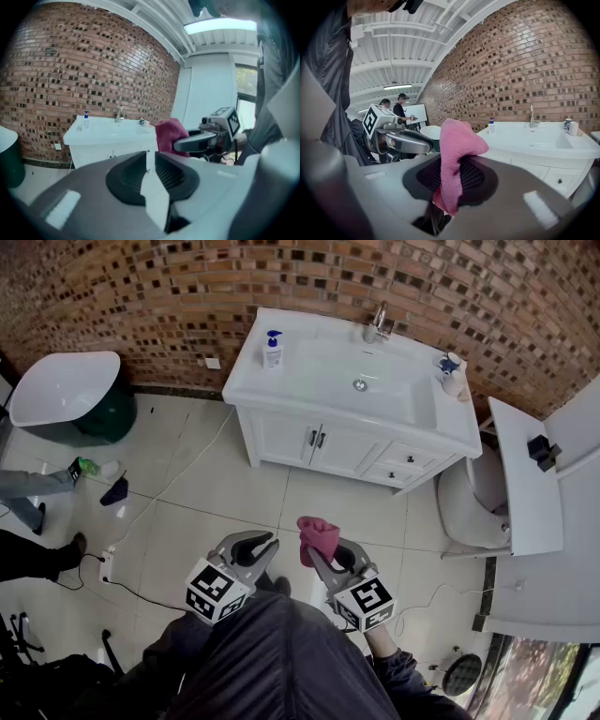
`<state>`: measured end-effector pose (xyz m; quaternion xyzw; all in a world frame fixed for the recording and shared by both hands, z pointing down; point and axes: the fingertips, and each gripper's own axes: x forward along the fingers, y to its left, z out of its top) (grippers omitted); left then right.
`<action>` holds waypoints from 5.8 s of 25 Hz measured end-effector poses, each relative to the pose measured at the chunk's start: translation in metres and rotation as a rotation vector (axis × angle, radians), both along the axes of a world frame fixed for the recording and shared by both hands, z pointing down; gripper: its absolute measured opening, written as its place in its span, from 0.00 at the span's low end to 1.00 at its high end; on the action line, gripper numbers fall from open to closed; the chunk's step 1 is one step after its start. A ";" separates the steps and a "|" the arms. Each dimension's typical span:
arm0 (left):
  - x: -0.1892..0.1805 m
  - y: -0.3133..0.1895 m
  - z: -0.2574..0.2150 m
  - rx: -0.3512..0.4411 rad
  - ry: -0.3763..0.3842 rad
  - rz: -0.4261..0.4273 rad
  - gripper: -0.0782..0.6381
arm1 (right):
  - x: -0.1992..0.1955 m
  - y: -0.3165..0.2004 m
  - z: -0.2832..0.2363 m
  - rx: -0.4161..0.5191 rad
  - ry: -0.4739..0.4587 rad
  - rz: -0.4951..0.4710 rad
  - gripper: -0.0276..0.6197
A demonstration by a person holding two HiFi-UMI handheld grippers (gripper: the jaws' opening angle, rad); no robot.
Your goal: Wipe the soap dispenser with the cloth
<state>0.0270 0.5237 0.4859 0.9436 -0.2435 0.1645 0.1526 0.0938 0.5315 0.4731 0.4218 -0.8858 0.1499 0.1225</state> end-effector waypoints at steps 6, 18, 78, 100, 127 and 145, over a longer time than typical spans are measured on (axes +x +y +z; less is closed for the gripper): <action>-0.009 -0.040 0.001 -0.009 0.007 -0.029 0.16 | -0.010 -0.039 0.004 -0.011 0.007 -0.025 0.16; -0.021 -0.208 0.008 -0.046 0.038 -0.022 0.16 | -0.020 -0.204 0.013 -0.066 0.042 -0.010 0.16; -0.048 -0.528 -0.016 -0.019 0.079 -0.010 0.16 | -0.022 -0.581 0.030 0.019 0.283 -0.103 0.16; -0.068 -0.536 -0.016 -0.015 0.027 -0.073 0.16 | -0.045 -0.580 0.148 -0.160 0.363 -0.167 0.16; -0.052 -0.536 -0.009 -0.031 0.015 -0.015 0.16 | 0.001 -0.590 0.109 -0.123 0.277 -0.038 0.16; -0.076 -0.544 -0.007 -0.039 0.014 -0.074 0.16 | 0.010 -0.592 0.185 -0.388 0.381 -0.082 0.16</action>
